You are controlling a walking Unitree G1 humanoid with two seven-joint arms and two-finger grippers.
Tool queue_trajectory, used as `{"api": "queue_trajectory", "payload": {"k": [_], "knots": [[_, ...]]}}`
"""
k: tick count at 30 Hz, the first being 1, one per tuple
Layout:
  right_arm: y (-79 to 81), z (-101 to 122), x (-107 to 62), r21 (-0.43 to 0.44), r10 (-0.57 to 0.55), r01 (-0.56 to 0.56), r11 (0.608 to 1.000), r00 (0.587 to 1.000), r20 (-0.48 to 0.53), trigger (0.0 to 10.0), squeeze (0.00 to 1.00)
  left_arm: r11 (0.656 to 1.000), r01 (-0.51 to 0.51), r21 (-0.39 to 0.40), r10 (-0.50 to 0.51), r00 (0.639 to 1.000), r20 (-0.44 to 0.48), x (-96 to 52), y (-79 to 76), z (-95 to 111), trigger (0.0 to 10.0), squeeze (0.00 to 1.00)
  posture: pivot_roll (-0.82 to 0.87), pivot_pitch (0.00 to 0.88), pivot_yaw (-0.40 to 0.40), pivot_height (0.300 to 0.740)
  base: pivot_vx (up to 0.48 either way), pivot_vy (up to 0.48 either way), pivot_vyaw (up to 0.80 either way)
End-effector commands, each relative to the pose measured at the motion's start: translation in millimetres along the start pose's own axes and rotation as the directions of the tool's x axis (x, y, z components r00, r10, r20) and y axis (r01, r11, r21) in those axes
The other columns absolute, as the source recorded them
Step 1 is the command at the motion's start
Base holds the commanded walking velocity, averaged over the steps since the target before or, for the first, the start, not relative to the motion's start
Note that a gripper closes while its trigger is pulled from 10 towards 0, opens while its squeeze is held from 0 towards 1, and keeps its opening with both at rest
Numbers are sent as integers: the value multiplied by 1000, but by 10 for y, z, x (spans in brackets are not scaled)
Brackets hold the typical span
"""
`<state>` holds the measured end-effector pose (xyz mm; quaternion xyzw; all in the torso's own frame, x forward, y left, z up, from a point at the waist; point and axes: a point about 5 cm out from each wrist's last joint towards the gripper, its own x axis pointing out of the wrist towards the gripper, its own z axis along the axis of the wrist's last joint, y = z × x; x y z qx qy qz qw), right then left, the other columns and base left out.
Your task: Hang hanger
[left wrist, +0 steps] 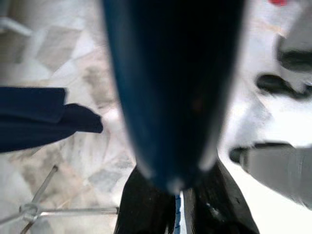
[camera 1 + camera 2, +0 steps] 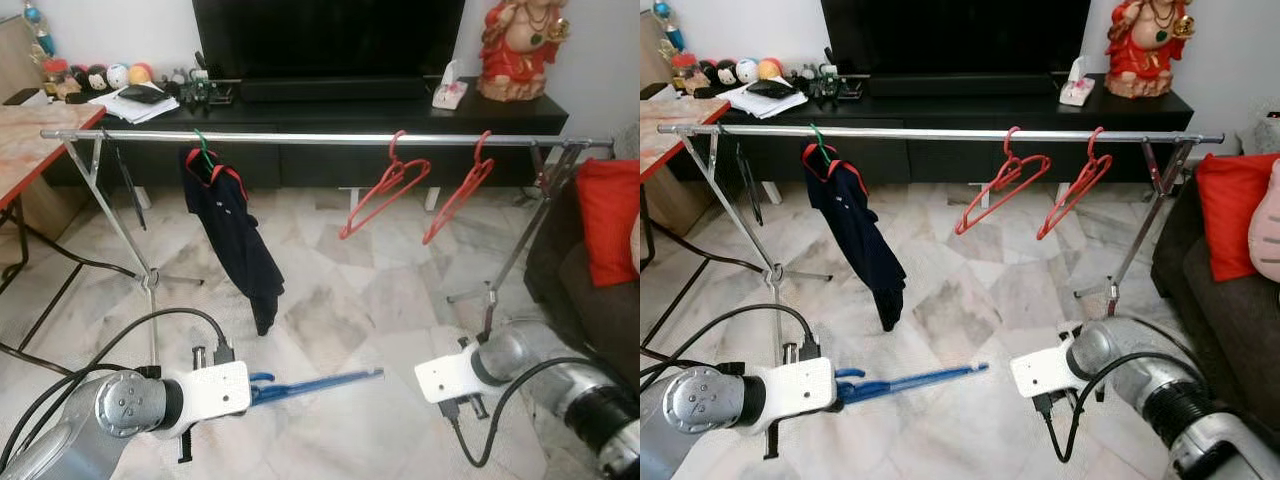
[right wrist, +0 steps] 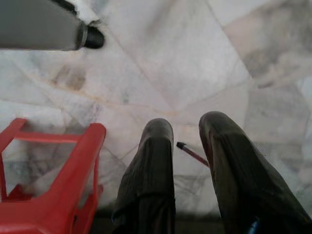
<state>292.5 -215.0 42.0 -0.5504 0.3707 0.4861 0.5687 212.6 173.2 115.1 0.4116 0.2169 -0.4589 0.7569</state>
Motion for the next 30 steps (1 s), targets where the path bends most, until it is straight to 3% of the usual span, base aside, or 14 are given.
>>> {"api": "queue_trajectory", "payload": {"k": [1,3,4,5,6,10,12,14,18,19,20,21,23,30], "knots": [[-21,-21,47,72,-72,71,995,997,4,10000,0,997,-69,-33,68,997,-22,-30,60,-100,0,0,-57,0,18,740,0,0,0],[-24,-33,139,235,-165,159,959,986,9,10000,0,987,-128,-97,123,991,-56,-45,52,-229,0,0,-55,0,11,740,0,0,0],[-27,4,194,375,-225,192,907,973,46,10000,0,974,-181,-139,171,982,-83,-49,38,-329,1843,0,-56,0,7,740,0,0,0],[6,51,285,576,-292,197,794,954,76,10000,0,940,-275,-202,253,959,-129,-52,13,-482,4863,0,-52,0,3,740,0,0,0],[59,48,349,660,-322,207,722,945,57,10000,0,908,-341,-243,306,936,-171,-50,-20,-607,10000,0,-46,0,-1,740,0,0,0],[128,34,405,710,-327,208,673,944,34,10000,0,879,-394,-268,347,915,-208,-53,-50,-704,10000,0,-46,0,-1,740,0,0,0],[208,34,475,824,-376,204,529,927,12,10000,0,785,-495,-371,434,868,-240,-37,-82,-840,10000,0,-46,0,-4,740,0,0,0],[241,36,503,864,-392,201,462,920,-4,10000,0,741,-532,-410,466,847,-256,-30,-103,-895,10000,0,-46,0,-4,740,0,0,0],[238,43,513,872,-398,209,442,917,-18,10000,0,732,-544,-409,480,839,-255,-24,-110,-906,10000,0,-46,0,-4,740,0,0,0],[572,99,699,967,-378,141,210,924,-52,10000,0,473,-675,-566,590,720,-365,46,-220,-1163,10000,0,-54,0,-3,740,0,0,0],[572,99,699,967,-378,141,210,924,-52,10000,0,473,-675,-566,590,720,-365,46,-220,-1163,10000,0,-54,0,-3,740,0,0,0],[799,117,794,992,-341,111,61,936,-84,10000,0,315,-716,-623,625,651,-431,76,-302,-1252,10000,0,-52,0,-2,740,0,0,0],[941,81,831,988,-298,147,41,946,-129,10000,0,267,-719,-642,663,620,-419,54,-285,-1196,10000,0,-40,0,-3,740,0,0,0],[1161,120,902,987,-248,156,38,958,-142,10000,0,192,-703,-685,687,595,-418,48,-346,-1127,10000,0,-37,0,-4,740,0,0,0]]}}
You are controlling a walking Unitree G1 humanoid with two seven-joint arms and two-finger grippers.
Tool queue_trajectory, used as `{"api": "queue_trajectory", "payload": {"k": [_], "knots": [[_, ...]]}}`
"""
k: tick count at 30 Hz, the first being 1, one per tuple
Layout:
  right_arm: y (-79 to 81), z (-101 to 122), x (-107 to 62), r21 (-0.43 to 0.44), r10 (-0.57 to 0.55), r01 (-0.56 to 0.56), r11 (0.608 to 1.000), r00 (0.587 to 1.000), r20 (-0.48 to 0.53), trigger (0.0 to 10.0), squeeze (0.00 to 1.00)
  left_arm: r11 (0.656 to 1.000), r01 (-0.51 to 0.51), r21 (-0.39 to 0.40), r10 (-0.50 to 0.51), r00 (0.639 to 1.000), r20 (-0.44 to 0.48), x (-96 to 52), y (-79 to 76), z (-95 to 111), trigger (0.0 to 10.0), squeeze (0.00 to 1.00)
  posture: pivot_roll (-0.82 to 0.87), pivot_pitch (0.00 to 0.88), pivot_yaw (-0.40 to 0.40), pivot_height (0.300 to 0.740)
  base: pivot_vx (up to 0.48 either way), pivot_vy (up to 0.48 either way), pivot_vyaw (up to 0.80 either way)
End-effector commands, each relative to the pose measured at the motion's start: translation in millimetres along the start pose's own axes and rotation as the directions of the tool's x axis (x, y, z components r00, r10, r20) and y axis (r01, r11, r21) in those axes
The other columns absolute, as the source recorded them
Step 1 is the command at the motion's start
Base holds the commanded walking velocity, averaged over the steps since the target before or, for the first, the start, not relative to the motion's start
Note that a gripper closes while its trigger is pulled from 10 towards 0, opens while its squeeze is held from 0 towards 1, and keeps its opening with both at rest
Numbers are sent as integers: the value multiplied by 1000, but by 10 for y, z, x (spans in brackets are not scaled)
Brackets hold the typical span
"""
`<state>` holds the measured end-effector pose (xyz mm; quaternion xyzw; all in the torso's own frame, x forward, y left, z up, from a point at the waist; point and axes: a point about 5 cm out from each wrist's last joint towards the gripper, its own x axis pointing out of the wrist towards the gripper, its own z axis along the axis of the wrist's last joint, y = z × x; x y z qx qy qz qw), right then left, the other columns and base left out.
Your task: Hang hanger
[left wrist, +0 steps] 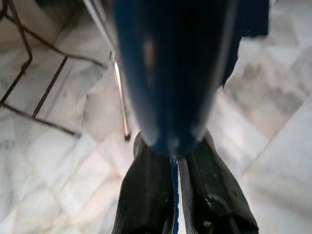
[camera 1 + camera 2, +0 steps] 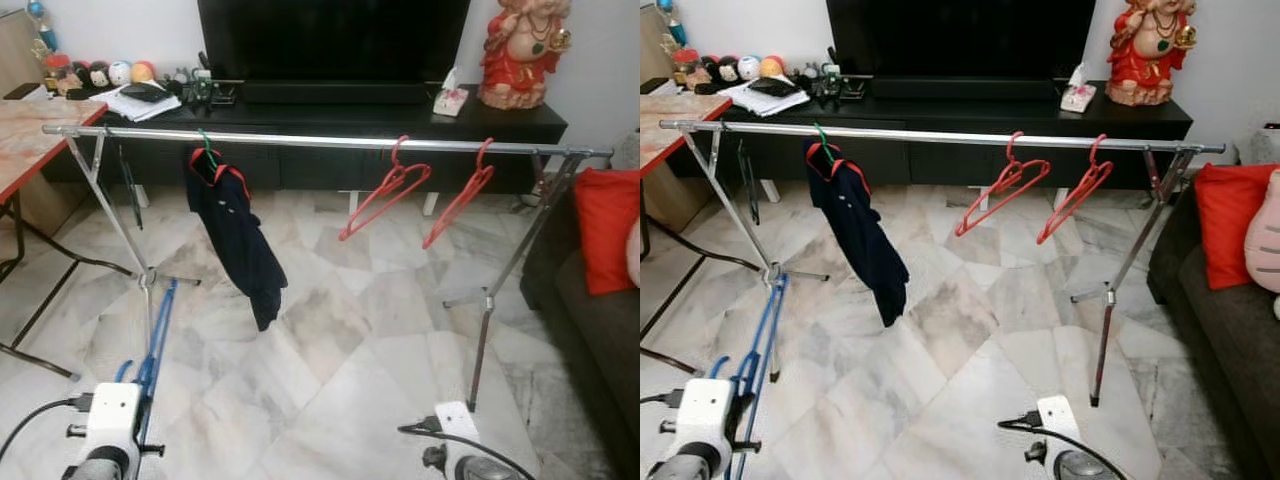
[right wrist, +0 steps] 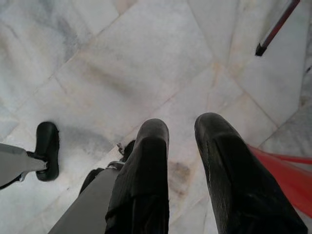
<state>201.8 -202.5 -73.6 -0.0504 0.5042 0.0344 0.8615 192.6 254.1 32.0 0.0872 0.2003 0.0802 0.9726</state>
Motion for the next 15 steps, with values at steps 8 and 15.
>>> {"api": "queue_trajectory", "payload": {"k": [8,15], "knots": [[95,-7,15,69,-22,20,997,999,23,10000,0,994,90,-56,-91,996,-13,-142,-231,-299,10000,0,-44,0,1,740,0,0,0],[-69,-3,-11,122,-69,62,991,996,55,10000,0,992,49,-116,-40,996,81,-233,-238,-146,10000,0,-39,0,-5,740,0,0,0]]}}
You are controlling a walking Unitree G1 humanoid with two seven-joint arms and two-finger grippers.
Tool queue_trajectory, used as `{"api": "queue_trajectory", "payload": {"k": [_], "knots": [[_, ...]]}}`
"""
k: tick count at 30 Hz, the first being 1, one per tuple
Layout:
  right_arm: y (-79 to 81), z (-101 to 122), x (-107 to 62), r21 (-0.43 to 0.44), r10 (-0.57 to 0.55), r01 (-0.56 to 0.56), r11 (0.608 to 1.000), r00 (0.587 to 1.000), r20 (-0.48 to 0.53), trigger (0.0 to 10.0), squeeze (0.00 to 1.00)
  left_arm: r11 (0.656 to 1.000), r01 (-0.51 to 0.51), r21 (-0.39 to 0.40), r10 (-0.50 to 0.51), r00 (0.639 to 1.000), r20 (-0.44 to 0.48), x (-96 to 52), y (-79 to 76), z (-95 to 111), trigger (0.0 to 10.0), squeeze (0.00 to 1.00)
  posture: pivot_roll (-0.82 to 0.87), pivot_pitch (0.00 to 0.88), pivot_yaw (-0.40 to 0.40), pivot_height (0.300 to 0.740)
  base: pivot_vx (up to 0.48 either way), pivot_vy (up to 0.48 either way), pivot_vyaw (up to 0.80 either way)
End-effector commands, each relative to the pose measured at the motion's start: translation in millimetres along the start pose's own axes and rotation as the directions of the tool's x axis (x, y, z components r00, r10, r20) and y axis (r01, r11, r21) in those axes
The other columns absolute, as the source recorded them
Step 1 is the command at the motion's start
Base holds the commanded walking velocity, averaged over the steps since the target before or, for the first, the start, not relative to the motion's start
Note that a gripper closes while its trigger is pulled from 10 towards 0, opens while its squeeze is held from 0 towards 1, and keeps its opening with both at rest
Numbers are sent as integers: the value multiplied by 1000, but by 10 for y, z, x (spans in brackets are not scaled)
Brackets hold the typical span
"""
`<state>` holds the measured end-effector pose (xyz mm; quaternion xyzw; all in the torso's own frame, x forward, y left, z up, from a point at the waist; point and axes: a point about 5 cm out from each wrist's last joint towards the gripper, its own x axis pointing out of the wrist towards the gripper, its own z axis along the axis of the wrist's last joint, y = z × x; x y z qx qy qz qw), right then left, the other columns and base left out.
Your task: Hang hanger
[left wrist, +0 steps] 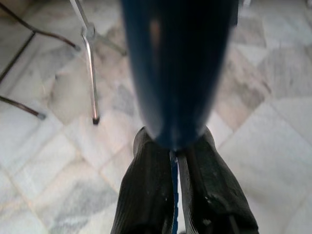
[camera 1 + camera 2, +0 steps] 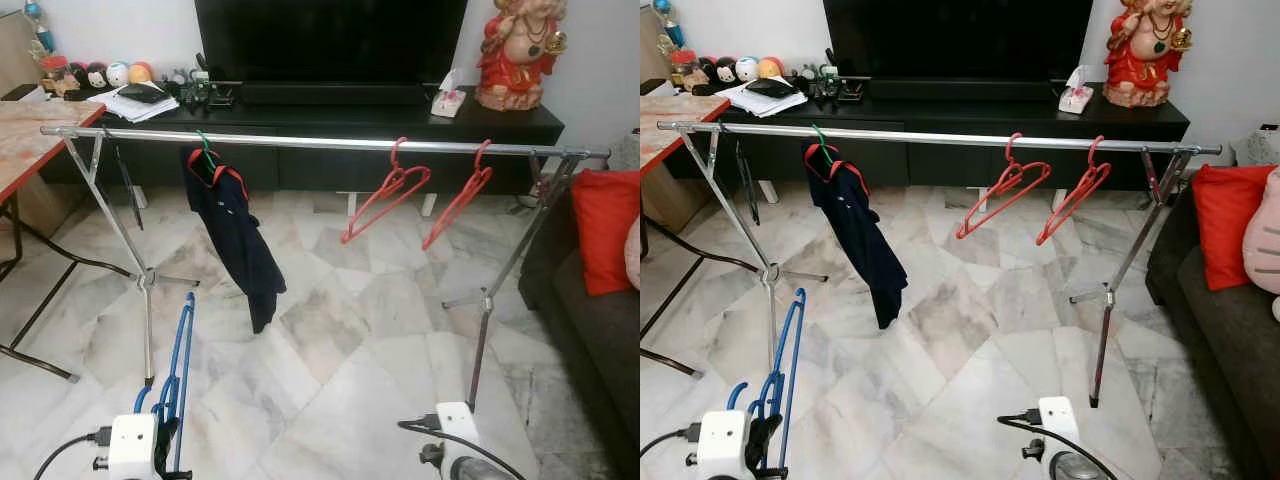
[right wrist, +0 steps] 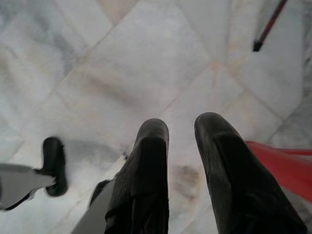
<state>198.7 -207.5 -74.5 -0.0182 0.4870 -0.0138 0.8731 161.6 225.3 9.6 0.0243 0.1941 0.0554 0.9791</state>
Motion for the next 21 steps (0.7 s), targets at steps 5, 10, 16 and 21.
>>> {"api": "queue_trajectory", "payload": {"k": [5,10,16,21], "knots": [[-44,31,-3,1,-25,25,1000,1000,9,10000,0,999,-33,-14,34,996,84,41,28,198,10000,0,-35,0,-7,740,0,0,0],[-44,31,-3,1,-25,25,1000,1000,9,10000,0,999,-33,-14,34,996,84,41,28,198,10000,0,-35,0,-7,740,0,0,0],[-44,31,-3,1,-25,25,1000,1000,9,10000,0,999,-33,-14,34,996,84,41,28,198,10000,0,-35,0,-7,740,0,0,0],[-44,31,-3,1,-25,25,1000,1000,9,10000,0,999,-33,-14,34,996,84,41,28,198,10000,0,-35,0,-7,740,0,0,0]]}}
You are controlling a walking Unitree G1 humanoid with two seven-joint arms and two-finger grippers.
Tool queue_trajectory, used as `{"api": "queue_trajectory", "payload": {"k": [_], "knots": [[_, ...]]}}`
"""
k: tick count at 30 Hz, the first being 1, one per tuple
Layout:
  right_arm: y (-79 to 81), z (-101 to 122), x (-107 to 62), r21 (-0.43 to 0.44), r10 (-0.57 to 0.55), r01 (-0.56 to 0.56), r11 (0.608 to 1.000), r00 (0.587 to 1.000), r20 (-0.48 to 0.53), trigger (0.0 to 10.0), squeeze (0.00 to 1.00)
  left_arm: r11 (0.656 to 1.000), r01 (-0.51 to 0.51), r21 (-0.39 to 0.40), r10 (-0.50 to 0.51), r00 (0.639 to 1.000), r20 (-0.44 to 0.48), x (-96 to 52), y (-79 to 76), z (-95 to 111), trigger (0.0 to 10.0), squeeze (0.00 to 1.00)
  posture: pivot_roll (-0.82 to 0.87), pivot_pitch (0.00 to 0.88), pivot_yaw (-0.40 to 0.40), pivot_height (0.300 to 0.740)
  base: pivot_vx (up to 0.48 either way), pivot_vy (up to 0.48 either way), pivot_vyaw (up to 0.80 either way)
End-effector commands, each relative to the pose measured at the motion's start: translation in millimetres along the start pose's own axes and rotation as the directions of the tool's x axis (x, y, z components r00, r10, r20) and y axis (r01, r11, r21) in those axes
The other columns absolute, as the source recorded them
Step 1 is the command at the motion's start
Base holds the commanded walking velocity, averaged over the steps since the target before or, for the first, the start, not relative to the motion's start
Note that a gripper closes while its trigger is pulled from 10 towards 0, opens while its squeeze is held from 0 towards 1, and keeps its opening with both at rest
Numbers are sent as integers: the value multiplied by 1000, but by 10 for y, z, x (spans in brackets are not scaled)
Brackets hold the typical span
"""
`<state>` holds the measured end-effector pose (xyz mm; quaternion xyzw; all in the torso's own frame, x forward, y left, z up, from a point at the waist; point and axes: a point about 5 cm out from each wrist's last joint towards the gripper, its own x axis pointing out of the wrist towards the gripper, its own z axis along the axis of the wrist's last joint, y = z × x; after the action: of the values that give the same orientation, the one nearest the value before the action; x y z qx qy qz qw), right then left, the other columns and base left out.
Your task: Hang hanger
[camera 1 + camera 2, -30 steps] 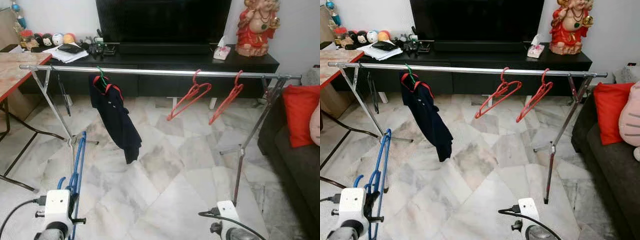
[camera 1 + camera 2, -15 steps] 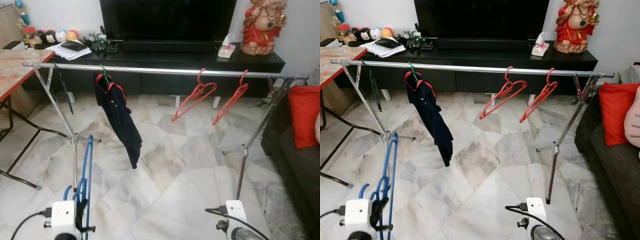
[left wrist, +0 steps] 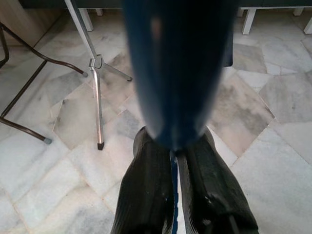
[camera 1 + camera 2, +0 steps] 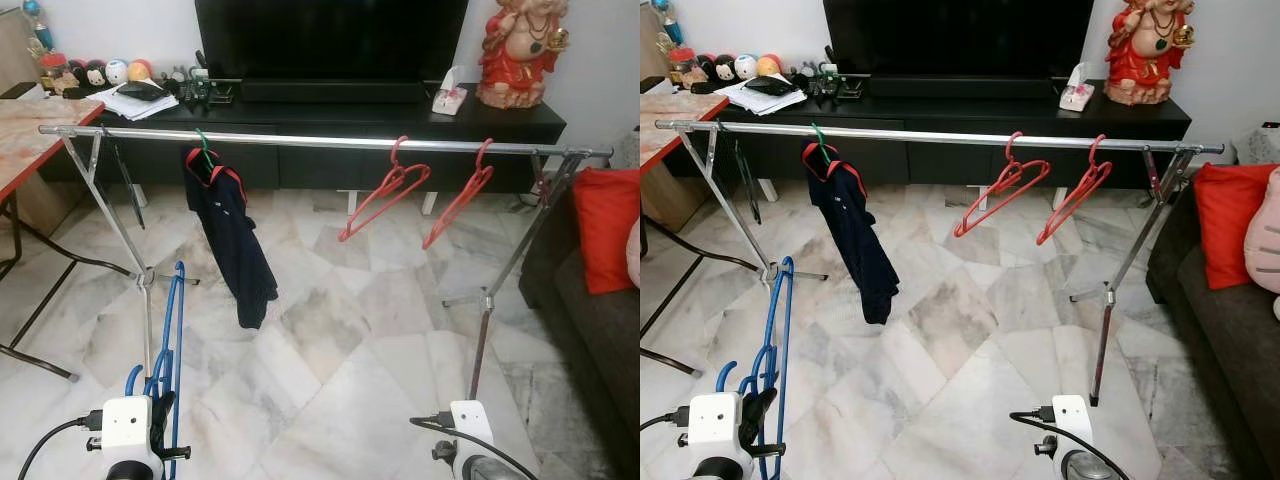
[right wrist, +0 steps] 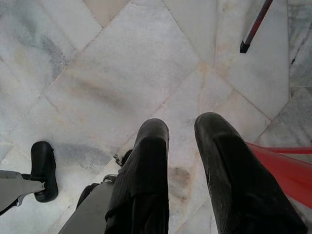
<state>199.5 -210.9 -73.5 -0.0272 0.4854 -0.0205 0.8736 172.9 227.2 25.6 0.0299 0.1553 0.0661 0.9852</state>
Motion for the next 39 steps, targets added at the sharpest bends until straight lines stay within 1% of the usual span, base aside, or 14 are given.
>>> {"api": "queue_trajectory", "payload": {"k": [1,11,13,15,23,32,35,39], "knots": [[-10,20,0,10,-5,5,1000,1000,6,10000,0,1000,-10,-15,10,1000,5,-4,10,7,10000,0,-35,0,-7,740,0,0,0],[-10,20,0,10,-5,5,1000,1000,6,10000,0,1000,-10,-15,10,1000,5,-4,10,7,10000,0,-35,0,-7,740,0,0,0],[11,-16,-2,2,20,-20,1000,1000,-1,10000,0,999,32,-20,-31,999,38,77,-94,96,10000,0,-50,0,-3,740,480,0,-413],[22,-19,-2,-2,34,-34,999,999,1,10000,0,999,44,-22,-43,998,48,109,-127,132,10000,0,-48,0,-4,740,480,0,-209],[20,1,-1,4,34,-34,999,999,9,10000,0,999,33,-24,-32,998,47,95,-106,128,10000,0,-43,0,-9,740,480,0,0],[30,2,0,6,43,-43,999,999,12,10000,0,999,37,-24,-36,998,50,96,-117,137,10000,0,-40,0,-10,740,480,0,0],[28,10,0,-15,43,-43,999,999,8,10000,0,999,40,-23,-39,998,58,109,-127,166,10000,0,-37,0,-10,740,480,0,0],[28,15,1,-20,44,-44,999,999,8,10000,0,999,43,-21,-42,997,63,115,-137,184,10000,0,-36,0,-11,740,480,0,0]]}}
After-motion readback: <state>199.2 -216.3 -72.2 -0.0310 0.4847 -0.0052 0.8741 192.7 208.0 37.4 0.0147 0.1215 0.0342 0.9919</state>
